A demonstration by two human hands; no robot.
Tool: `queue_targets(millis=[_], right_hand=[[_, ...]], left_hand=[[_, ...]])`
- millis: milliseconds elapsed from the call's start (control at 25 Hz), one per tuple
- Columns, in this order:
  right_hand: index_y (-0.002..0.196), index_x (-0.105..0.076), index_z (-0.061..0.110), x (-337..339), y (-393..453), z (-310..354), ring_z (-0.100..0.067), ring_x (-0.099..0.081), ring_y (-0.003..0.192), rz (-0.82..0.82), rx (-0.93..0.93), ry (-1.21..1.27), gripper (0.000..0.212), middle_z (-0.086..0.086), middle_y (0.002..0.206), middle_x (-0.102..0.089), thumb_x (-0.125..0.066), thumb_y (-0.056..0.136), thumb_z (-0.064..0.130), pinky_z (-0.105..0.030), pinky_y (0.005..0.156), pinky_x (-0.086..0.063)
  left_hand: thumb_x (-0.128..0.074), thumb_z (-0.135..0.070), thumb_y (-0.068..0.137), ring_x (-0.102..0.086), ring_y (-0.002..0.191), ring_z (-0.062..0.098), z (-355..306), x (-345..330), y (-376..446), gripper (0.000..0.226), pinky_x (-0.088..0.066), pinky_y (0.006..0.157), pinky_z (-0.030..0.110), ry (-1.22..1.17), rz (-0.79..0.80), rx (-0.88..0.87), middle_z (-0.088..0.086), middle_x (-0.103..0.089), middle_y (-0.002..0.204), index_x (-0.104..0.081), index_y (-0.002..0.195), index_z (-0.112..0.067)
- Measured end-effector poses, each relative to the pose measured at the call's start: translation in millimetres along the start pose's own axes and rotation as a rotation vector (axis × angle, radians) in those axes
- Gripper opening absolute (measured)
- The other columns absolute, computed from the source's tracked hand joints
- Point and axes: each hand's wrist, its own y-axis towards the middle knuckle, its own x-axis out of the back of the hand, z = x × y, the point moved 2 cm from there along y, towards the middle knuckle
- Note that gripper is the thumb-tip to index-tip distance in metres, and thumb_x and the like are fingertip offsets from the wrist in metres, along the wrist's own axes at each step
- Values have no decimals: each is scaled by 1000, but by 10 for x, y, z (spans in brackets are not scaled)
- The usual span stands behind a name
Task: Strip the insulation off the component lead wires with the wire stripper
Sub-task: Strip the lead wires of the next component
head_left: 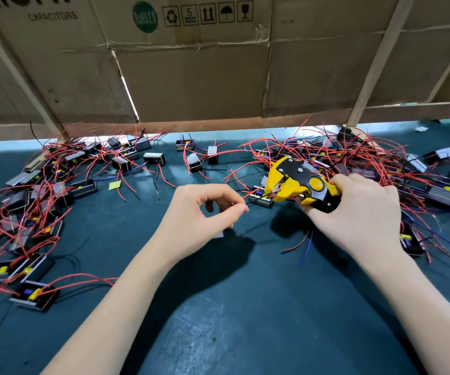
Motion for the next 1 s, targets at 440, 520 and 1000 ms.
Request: queue_targets(millis=[440,520,1000], right_hand=[[58,-56,15,100,7,55,-35,-58,63,16,51,-7,53,-5,58,-55,-71,70,64,-35,65,-33],[54,-56,14,134,2,71,-34,-55,58,31,23,9,55,-4,51,-51,-75,68,63,-32,58,-34],[68,-55,13,43,21,-32,-36,-58,74,13,-15,21,54,-2,67,-49,-62,75,66,-40,72,-34]], left_hand=[[-68,-8,85,-56,59,5,-49,-35,-24,15,-40,65,22,68,30,27,-13,-61,54,-71,74,-18],[-68,-8,86,-57,59,6,-55,-42,-29,15,-40,65,22,67,42,25,-12,-61,54,-71,74,-18],[-68,-4,88,-60,62,14,-9,-39,0,32,-49,69,24,-66,-97,12,-4,-61,93,-66,115,-23]])
